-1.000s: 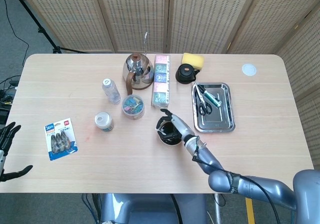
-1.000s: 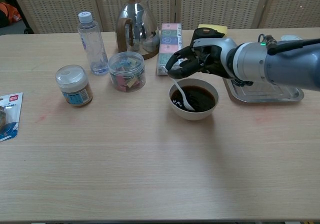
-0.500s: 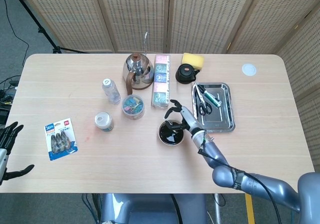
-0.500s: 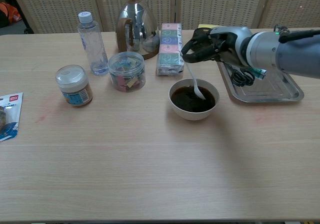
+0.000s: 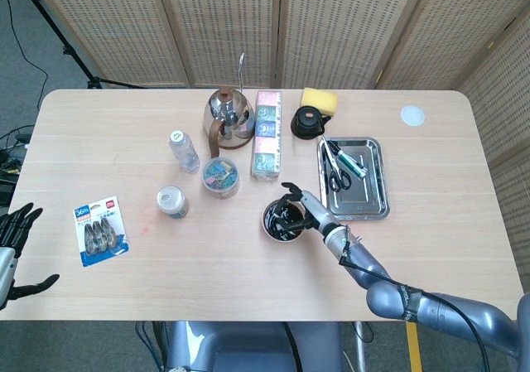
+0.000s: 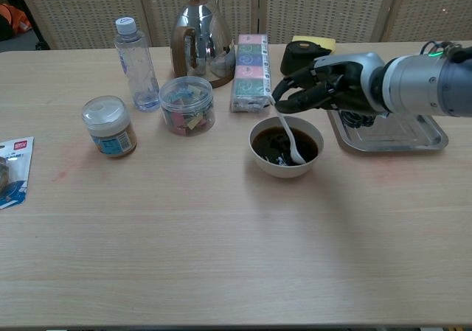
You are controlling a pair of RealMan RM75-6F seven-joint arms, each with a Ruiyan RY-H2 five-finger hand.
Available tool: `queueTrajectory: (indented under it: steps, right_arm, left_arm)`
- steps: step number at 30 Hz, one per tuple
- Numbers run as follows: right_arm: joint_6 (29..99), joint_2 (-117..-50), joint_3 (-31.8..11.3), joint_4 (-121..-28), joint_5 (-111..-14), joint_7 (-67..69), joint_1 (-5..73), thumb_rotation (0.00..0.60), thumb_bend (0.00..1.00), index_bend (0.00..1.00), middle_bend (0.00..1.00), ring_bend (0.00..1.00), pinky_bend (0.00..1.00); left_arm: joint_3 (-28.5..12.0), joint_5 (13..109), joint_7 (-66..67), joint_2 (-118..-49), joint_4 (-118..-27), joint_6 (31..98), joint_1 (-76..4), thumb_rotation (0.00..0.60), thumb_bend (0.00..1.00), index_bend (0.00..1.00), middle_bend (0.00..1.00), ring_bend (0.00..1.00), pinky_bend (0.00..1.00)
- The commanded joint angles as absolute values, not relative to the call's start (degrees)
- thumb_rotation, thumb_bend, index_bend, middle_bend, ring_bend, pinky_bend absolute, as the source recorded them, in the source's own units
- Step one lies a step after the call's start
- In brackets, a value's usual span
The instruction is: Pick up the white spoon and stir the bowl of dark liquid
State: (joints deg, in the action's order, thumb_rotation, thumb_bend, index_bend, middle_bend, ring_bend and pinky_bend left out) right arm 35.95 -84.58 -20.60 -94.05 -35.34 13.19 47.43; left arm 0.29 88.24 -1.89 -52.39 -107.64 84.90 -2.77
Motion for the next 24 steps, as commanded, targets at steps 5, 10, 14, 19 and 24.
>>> queueTrajectory:
  steps: [5, 10, 14, 19, 24]
  right_arm:
    - [37.38, -88.01, -20.78, -91.32, -35.03, 13.23, 49.29, 0.6, 0.78, 0.56, 0.05, 0.0, 0.0]
    - [38.07, -90.67, -21.27, -88.2, -35.2, 14.16, 49.8, 0.6, 0.78, 0.56, 0.05, 0.0, 0.0]
    - [38.84, -92.62, -22.24, -85.57, -35.52, 15.54, 49.73, 0.6, 0.78, 0.56, 0.05, 0.0, 0.0]
    - [40.5, -93.3, -23.47, -84.59, -37.03, 16.82, 48.83, 0.6, 0.78, 0.56, 0.05, 0.0, 0.0]
    - [41.2, -92.36, -23.99, -85.25, -38.34, 17.58, 47.58, 0.6, 0.78, 0.56, 0.05, 0.0, 0.0]
  left_arm:
    - [0.19, 88.1, -2.54, -52.16, -107.47, 85.14, -2.68, 0.6, 0.0, 0.0, 0.0, 0.0, 0.0]
    - [0.13, 87.97, -2.9, -52.04, -107.36, 85.25, -2.62, 0.6, 0.0, 0.0, 0.0, 0.0, 0.0]
    - [0.04, 87.72, -2.98, -52.0, -107.34, 85.23, -2.62, 0.6, 0.0, 0.0, 0.0, 0.0, 0.0]
    - [0.01, 87.56, -2.64, -52.14, -107.39, 85.03, -2.72, 0.6, 0.0, 0.0, 0.0, 0.0, 0.0]
    - [0.03, 87.59, -2.22, -52.28, -107.51, 84.97, -2.75, 0.6, 0.0, 0.0, 0.0, 0.0, 0.0]
